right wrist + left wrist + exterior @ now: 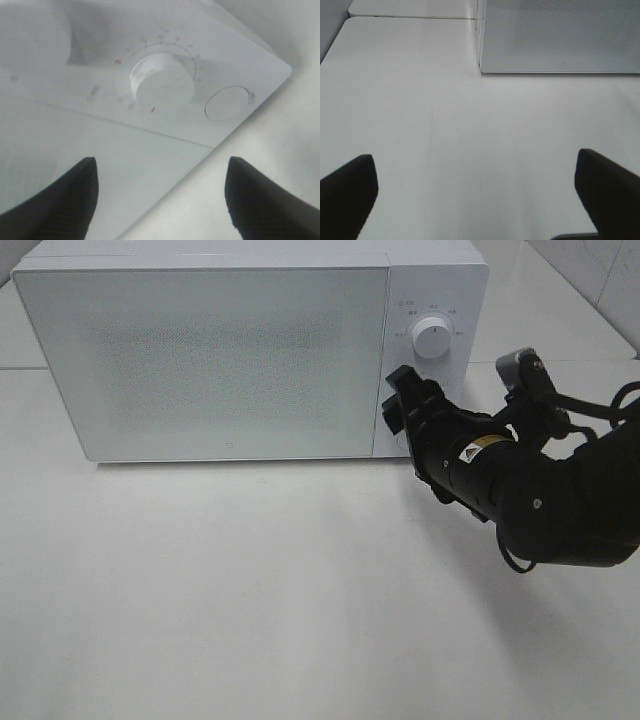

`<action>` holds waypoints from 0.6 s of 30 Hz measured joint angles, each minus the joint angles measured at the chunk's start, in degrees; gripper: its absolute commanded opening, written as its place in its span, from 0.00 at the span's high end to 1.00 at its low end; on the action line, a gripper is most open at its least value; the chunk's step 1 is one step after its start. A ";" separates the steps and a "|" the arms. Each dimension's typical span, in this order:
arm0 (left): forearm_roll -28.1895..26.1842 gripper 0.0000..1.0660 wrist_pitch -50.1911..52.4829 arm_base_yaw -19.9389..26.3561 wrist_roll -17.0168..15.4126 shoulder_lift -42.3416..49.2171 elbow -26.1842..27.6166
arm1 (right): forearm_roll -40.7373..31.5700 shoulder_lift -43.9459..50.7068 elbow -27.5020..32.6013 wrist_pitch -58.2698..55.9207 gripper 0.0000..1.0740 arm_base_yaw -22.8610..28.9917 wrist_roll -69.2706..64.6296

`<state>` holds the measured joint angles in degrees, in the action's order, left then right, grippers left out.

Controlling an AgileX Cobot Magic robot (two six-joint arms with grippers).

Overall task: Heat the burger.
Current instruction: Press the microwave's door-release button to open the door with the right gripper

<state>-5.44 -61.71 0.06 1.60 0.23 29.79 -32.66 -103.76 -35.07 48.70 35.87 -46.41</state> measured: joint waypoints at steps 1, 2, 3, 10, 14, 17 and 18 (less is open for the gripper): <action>0.00 0.06 0.00 0.00 0.00 0.00 0.00 | 0.00 0.00 0.00 0.00 0.35 0.00 0.00; 0.00 0.06 0.00 0.00 0.00 0.00 0.00 | 0.46 2.12 0.00 -4.58 0.35 -0.06 7.05; 0.00 0.06 0.00 0.00 0.00 0.00 0.00 | 0.46 2.12 0.00 -4.58 0.35 -0.06 7.05; 0.00 0.06 0.00 0.00 0.00 0.00 0.00 | 0.74 7.39 0.00 -20.00 0.35 -0.23 29.79; 0.00 0.06 0.00 0.00 0.00 0.00 0.00 | 0.80 8.42 -0.29 -27.33 0.35 -1.43 36.15; 0.00 0.06 0.00 0.00 0.00 0.00 0.00 | 2.98 10.26 -1.83 -35.64 0.35 -3.50 42.17; 0.00 0.06 0.00 0.00 0.00 0.00 0.00 | 4.24 10.94 -2.46 -37.87 0.35 -4.13 42.91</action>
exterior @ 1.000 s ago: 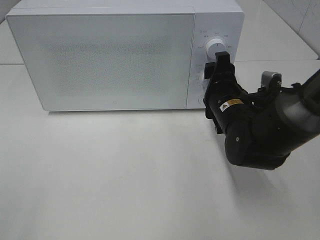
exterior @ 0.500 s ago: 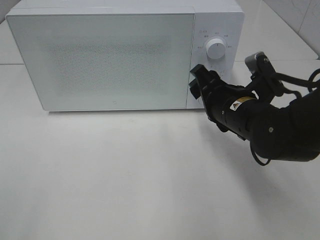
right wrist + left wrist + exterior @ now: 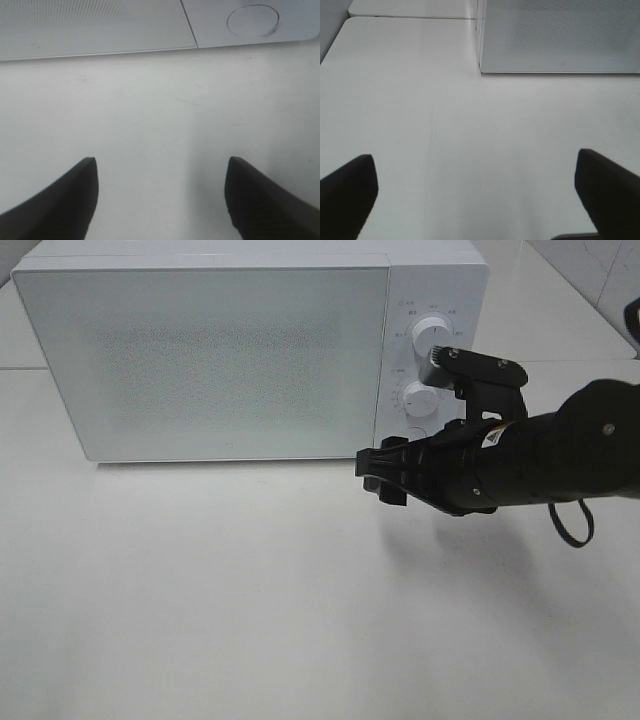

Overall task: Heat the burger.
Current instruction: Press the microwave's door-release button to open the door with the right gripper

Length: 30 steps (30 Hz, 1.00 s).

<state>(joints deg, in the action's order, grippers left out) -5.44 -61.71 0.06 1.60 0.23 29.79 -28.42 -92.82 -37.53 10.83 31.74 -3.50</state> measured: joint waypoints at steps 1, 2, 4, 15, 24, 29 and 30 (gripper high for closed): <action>0.00 0.06 0.00 0.00 0.00 0.00 0.00 | 0.00 0.00 0.00 0.00 0.35 0.00 0.00; 0.00 0.06 0.00 0.00 0.00 0.00 0.00 | 2.86 1.15 -1.26 -4.76 0.35 -1.09 0.11; 0.00 0.06 0.00 0.00 0.00 0.00 0.00 | 4.70 1.66 -2.01 -6.76 0.35 -1.66 0.11; 0.00 0.06 0.00 0.00 0.00 0.00 0.00 | 24.29 10.66 -8.14 -30.31 0.34 -2.69 -3.27; 0.00 0.06 0.00 0.00 0.00 0.00 0.00 | 26.81 22.80 -8.19 -41.20 0.25 -2.69 -3.50; 0.00 0.06 0.00 0.00 0.00 0.00 0.00 | 28.02 27.27 -8.19 -47.10 0.26 -2.69 -3.50; 0.00 0.06 0.00 0.00 0.00 0.00 0.00 | 28.02 28.13 -8.19 -48.30 0.26 -2.69 -3.50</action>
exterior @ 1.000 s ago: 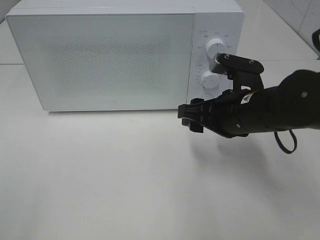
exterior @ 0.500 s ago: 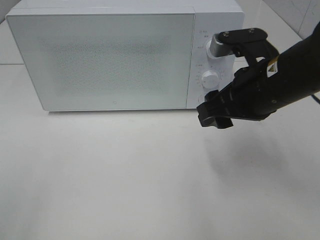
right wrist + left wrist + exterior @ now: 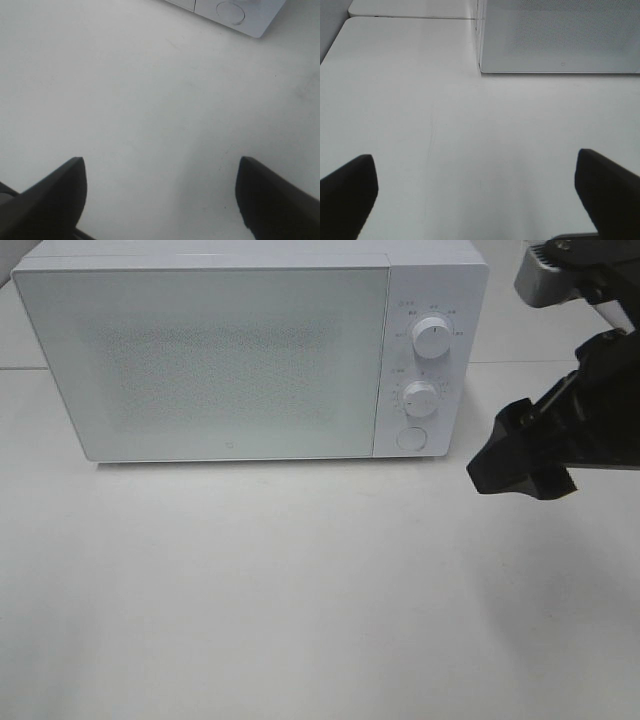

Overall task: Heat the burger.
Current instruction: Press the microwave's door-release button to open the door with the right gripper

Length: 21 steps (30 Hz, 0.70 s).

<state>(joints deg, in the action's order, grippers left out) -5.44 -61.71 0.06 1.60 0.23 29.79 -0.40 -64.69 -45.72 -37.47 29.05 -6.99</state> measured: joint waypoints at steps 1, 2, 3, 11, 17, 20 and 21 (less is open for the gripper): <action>0.00 0.06 0.00 0.00 0.00 0.00 0.00 | 0.00 0.00 0.00 0.00 0.26 0.00 0.00; 0.00 0.06 0.00 0.00 0.00 0.00 0.00 | 0.00 1.89 0.00 -2.12 0.27 0.00 -0.06; 0.00 0.06 0.00 0.00 0.00 0.00 0.00 | 0.06 3.90 0.06 -4.01 0.27 0.00 -0.06; 0.00 0.06 0.00 0.00 0.00 0.00 0.00 | 0.86 13.64 4.24 -7.85 0.27 -0.74 0.00; 0.00 0.06 0.00 0.00 0.00 0.00 0.00 | 1.43 23.09 8.25 -11.69 0.28 -7.05 0.46; 0.00 0.06 0.00 0.00 0.00 0.00 0.00 | 1.49 28.65 9.80 -13.64 0.28 -10.31 0.52; 0.00 0.06 0.00 0.00 0.00 0.00 0.00 | 1.49 28.65 9.80 -13.64 0.28 -10.31 0.52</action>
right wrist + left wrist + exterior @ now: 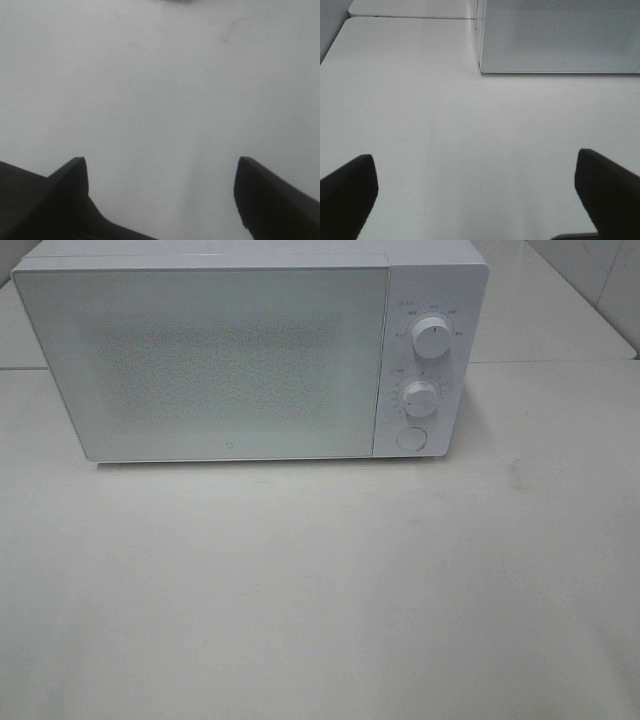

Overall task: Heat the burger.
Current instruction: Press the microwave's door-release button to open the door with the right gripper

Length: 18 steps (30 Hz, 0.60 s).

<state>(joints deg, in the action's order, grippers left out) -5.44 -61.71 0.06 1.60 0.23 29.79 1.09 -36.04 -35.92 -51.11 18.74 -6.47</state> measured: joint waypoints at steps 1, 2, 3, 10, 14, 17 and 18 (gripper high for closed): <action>0.00 0.06 0.00 0.00 0.00 0.00 0.00 | 0.00 3.38 0.92 -1.38 0.28 -1.78 0.00; 0.00 0.06 0.00 0.00 0.00 0.00 0.00 | 0.00 6.65 1.83 -2.23 0.29 -3.61 0.00; 0.00 0.06 0.00 0.00 0.00 0.00 0.00 | 0.00 6.65 1.83 -2.23 0.29 -3.61 0.00; 0.00 0.06 0.00 0.00 0.00 0.00 0.00 | 0.00 19.25 5.50 -3.38 0.29 -9.85 0.06; 0.00 0.06 0.00 0.00 0.00 0.00 0.00 | -0.06 22.86 5.96 -3.84 0.29 -11.12 0.23; 0.00 0.06 0.00 0.00 0.00 0.00 0.00 | -0.17 25.84 5.96 -4.18 0.29 -11.86 0.23; 0.00 0.06 0.00 0.00 0.00 0.00 0.00 | -0.34 26.70 6.02 -4.30 0.29 -11.97 0.29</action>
<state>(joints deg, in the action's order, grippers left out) -5.44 -61.71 0.06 1.60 0.23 29.79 0.74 -9.34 -29.91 -55.41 6.76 -6.19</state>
